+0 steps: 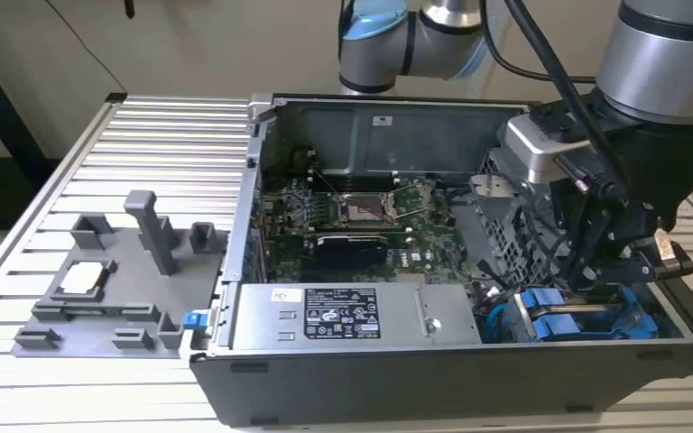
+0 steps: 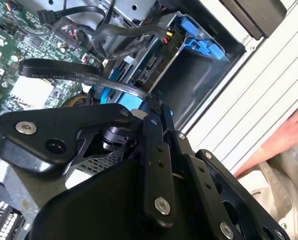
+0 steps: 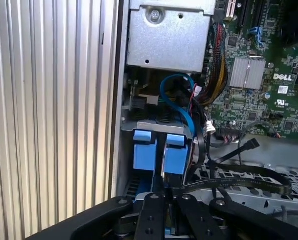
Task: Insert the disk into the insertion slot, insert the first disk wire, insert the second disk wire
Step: 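Insert the second disk wire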
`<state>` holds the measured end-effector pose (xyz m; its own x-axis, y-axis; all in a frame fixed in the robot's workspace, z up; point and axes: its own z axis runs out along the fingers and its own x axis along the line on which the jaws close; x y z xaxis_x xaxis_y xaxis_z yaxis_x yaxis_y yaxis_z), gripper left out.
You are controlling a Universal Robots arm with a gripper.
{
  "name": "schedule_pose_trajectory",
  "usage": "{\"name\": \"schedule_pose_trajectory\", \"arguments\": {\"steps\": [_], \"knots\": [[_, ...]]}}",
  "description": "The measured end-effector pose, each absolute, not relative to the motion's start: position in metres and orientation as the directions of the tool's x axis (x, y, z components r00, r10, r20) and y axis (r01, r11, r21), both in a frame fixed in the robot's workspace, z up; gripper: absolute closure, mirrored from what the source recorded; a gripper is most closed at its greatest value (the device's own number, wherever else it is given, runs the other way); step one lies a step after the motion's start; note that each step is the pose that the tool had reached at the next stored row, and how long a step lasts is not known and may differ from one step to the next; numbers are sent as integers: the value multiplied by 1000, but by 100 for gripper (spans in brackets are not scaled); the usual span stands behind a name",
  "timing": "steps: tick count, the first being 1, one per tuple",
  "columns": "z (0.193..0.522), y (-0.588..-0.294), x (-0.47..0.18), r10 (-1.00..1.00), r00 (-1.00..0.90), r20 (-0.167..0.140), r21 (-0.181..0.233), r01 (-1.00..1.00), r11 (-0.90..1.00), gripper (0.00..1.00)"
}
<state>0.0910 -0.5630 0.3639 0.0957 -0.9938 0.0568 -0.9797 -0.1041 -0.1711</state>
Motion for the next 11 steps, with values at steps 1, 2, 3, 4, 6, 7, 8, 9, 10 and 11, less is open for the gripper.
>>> {"name": "schedule_pose_trajectory", "arguments": {"steps": [1, 2, 3, 4, 6, 7, 8, 9, 10, 11], "knots": [[364, -563, 91, -995, 96, 39, -173, -980, -101, 84], [364, -563, 91, -995, 95, 22, -175, -980, -98, 84], [364, -563, 91, -995, 95, 4, -176, -980, -95, 84], [364, -564, 91, -995, 95, -13, -178, -980, -92, 84], [364, -565, 93, -995, 95, -22, -173, -981, -90, 84], [364, -565, 95, -995, 95, -24, -162, -983, -90, 84], [364, -565, 97, -995, 95, -25, -150, -985, -90, 84], [364, -565, 99, -995, 94, -26, -139, -986, -90, 84], [364, -565, 102, -995, 94, -27, -127, -988, -90, 84], [364, -565, 104, -995, 94, -28, -116, -989, -90, 84]]}}
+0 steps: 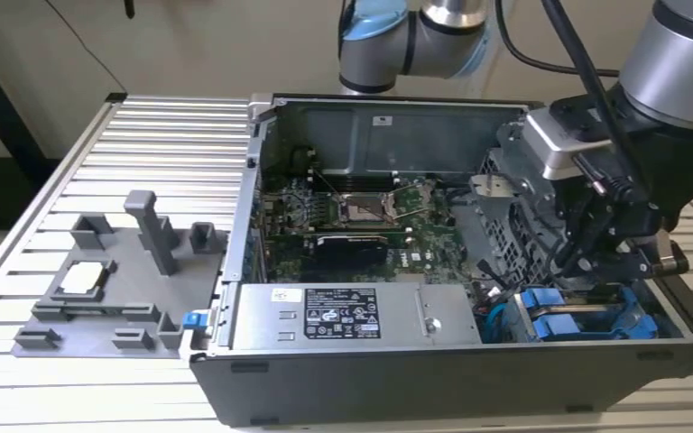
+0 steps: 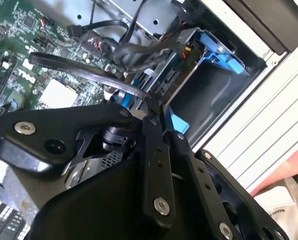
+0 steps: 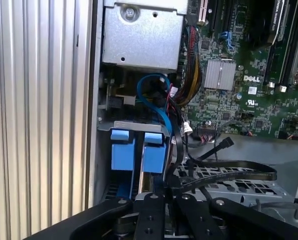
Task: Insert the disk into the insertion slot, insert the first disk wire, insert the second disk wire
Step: 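Insert the second disk wire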
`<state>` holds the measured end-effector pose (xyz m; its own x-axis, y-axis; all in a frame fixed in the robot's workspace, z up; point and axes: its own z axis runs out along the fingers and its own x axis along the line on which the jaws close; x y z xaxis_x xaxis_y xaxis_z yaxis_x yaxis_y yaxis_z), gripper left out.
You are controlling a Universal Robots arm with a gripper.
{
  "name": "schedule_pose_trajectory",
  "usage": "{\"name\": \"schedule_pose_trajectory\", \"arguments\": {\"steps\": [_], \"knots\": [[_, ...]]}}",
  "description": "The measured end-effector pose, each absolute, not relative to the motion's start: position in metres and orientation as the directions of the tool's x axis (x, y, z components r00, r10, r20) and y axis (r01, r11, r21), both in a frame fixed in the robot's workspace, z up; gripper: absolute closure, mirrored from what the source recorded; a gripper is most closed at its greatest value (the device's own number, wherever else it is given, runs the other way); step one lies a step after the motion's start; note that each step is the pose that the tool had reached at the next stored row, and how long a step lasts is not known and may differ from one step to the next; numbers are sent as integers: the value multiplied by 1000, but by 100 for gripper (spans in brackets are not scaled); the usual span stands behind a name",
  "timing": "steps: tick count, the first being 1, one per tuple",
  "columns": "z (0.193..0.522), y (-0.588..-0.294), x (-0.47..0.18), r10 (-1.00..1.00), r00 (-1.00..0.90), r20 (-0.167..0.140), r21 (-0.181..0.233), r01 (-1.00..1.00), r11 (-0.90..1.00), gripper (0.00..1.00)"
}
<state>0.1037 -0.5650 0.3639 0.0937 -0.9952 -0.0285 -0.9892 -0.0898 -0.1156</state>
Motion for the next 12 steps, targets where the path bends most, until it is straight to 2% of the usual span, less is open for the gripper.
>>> {"name": "schedule_pose_trajectory", "arguments": {"steps": [12], "knots": [[364, -567, 132, -995, 89, -42, 14, -996, -90, 84]]}}
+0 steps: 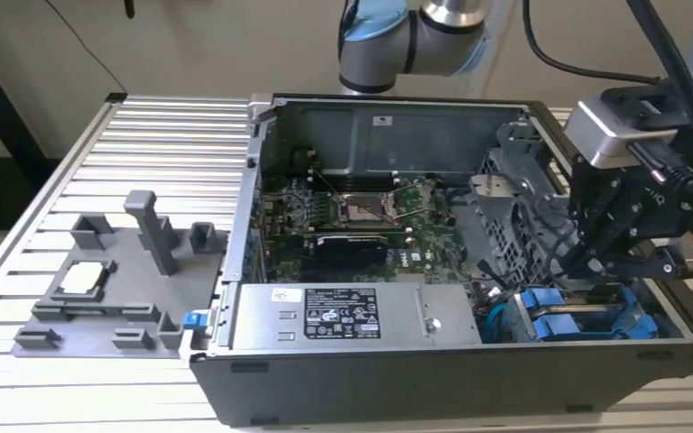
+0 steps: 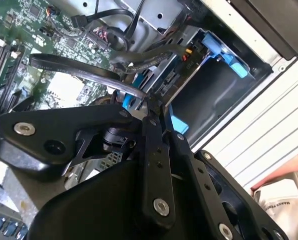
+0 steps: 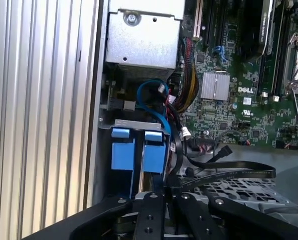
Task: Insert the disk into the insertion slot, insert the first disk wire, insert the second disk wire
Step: 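Insert the second disk wire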
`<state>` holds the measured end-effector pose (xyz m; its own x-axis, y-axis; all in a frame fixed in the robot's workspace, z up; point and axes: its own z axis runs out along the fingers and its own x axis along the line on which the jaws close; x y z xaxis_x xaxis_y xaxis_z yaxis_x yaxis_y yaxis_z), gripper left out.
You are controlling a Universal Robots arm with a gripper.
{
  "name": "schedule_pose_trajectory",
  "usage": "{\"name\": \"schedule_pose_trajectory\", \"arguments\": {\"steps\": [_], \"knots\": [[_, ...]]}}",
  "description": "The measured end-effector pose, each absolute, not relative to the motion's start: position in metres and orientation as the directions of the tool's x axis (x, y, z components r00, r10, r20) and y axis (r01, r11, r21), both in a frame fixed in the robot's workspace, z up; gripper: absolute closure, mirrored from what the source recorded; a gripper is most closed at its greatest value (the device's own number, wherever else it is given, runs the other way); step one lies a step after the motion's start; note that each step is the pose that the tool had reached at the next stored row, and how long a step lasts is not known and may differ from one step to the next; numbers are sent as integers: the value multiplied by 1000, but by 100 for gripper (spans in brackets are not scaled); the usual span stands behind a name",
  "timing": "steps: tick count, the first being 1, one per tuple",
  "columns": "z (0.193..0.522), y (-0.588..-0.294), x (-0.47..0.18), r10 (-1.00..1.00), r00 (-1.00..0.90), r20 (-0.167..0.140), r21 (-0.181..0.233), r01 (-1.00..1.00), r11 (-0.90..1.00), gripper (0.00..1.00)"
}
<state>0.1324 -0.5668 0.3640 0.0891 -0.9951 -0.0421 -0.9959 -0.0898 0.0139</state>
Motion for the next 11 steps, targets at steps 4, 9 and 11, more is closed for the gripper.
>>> {"name": "schedule_pose_trajectory", "arguments": {"steps": [4, 9, 11], "knots": [[364, -572, 134, -995, 88, -50, 20, -996, -89, 84], [363, -577, 139, -994, 87, -64, 21, -996, -89, 84], [363, -578, 139, -994, 81, -67, 21, -996, -83, 84]]}}
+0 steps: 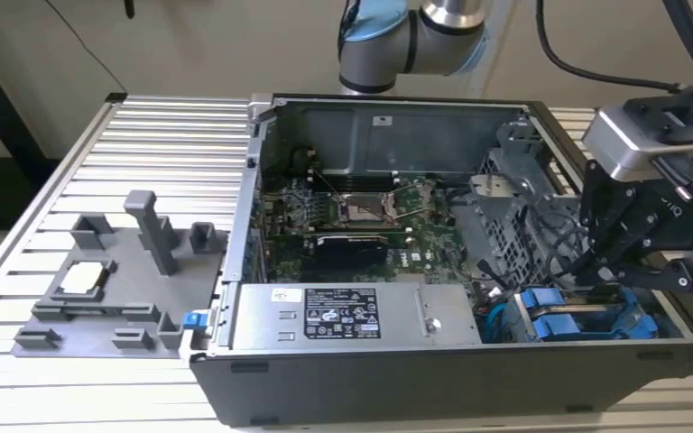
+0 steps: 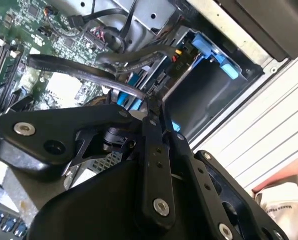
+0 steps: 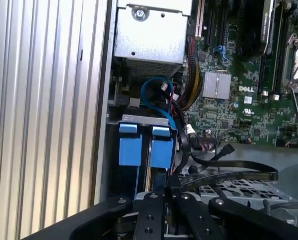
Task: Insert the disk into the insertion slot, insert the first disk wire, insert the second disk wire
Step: 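Insert the second disk wire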
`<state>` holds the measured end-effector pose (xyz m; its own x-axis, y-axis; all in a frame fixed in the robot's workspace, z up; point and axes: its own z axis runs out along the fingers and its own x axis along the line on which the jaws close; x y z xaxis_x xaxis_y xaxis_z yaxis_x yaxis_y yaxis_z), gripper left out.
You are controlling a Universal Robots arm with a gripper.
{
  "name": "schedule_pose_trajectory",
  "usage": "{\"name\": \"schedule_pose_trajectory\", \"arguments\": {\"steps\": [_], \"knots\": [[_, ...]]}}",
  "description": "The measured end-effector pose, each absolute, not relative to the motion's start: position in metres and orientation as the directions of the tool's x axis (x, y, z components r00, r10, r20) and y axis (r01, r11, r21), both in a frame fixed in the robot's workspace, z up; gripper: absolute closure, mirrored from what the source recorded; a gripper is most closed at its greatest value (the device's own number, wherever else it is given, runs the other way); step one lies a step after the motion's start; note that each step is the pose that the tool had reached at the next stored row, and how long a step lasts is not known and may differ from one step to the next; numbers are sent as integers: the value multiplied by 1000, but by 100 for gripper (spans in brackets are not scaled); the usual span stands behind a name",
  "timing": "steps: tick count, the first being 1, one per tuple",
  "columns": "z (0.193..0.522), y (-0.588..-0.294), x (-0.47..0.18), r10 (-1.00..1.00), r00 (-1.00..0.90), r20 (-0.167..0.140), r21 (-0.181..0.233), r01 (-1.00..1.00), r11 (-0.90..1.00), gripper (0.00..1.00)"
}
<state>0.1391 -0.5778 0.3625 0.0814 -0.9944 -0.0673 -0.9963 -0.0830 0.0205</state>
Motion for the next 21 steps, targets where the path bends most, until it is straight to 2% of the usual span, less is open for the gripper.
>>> {"name": "schedule_pose_trajectory", "arguments": {"steps": [5, 9, 14, 21], "knots": [[361, -578, 140, -996, 42, -73, 22, -999, -43, 84], [360, -581, 148, -996, 39, -74, 52, -998, -43, 84], [355, -584, 148, -997, 19, -75, 54, -998, -23, 84], [351, -584, 153, -995, 1, -103, 53, -999, -7, 84]]}}
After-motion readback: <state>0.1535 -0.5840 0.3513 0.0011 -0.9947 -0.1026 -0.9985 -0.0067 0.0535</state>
